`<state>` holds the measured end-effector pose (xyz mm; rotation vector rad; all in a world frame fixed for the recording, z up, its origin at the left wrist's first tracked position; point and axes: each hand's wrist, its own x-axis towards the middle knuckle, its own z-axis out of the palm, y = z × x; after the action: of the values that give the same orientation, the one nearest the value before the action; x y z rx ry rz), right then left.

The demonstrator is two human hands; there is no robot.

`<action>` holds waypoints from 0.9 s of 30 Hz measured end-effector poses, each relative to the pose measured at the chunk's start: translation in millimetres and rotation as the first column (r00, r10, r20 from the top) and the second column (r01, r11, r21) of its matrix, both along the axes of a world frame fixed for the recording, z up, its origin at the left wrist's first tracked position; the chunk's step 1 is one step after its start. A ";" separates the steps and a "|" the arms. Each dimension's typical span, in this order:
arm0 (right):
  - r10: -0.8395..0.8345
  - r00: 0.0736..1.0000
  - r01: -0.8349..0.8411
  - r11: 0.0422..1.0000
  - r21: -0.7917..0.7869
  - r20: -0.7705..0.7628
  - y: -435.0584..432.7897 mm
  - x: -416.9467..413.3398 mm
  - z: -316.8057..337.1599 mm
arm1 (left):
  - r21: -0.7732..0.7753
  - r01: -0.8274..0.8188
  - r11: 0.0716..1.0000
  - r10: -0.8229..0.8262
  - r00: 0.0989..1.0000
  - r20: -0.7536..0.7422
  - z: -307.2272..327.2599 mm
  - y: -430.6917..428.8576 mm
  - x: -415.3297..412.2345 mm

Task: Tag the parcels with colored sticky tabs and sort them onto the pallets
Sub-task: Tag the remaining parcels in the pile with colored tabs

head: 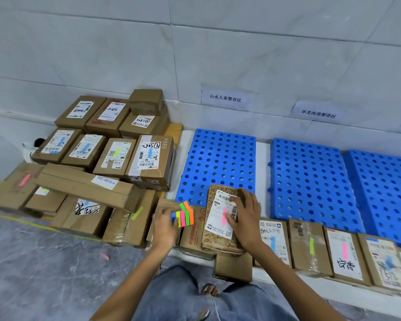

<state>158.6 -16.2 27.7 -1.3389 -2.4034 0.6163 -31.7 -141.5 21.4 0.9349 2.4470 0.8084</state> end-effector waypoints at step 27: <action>-0.381 0.656 -0.091 0.817 -0.570 -0.651 178.8 -271.0 114.5 | 0.446 0.144 0.883 -0.233 0.961 0.151 130.8 220.6 -203.3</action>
<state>-112.4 162.6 142.2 -1.1182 -1.4376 1.5647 -235.0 79.1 152.2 1.1609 1.9978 1.3345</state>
